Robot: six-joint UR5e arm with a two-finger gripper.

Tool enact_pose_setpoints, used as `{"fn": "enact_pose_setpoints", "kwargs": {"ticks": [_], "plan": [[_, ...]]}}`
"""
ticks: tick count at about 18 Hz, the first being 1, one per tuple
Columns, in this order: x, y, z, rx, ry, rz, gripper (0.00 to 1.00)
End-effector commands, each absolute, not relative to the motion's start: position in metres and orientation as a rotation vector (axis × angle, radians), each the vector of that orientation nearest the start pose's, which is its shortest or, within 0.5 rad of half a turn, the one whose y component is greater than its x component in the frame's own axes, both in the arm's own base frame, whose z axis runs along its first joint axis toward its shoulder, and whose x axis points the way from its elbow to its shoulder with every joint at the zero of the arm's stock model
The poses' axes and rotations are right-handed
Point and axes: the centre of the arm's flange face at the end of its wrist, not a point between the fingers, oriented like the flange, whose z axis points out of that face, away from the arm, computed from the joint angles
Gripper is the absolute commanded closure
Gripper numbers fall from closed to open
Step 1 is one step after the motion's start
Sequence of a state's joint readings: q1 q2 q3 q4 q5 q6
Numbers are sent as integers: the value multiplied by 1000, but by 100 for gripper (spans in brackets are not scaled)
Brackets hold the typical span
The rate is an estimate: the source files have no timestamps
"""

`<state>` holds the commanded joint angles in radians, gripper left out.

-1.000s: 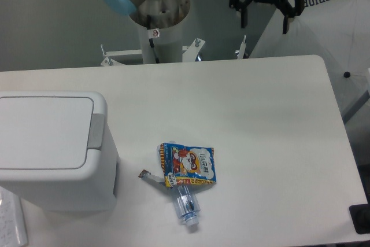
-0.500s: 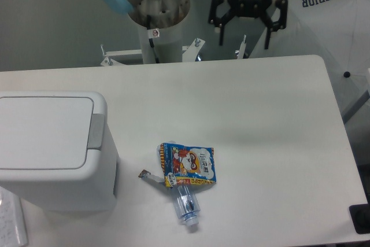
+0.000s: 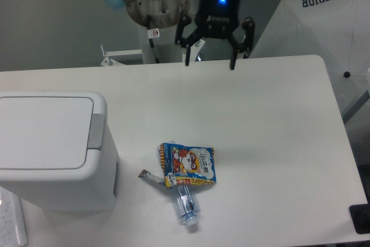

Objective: Open the trash can
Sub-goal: 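Move the open gripper down toward the trash can lid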

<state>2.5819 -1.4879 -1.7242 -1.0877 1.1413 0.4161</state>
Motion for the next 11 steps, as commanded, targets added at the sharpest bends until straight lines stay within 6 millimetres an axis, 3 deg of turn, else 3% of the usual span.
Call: {"fn": "enact_pose_setpoints", "kwargs": {"ticks": [11], "plan": [[-287,478,499,-2431,-646,-146,0]]}}
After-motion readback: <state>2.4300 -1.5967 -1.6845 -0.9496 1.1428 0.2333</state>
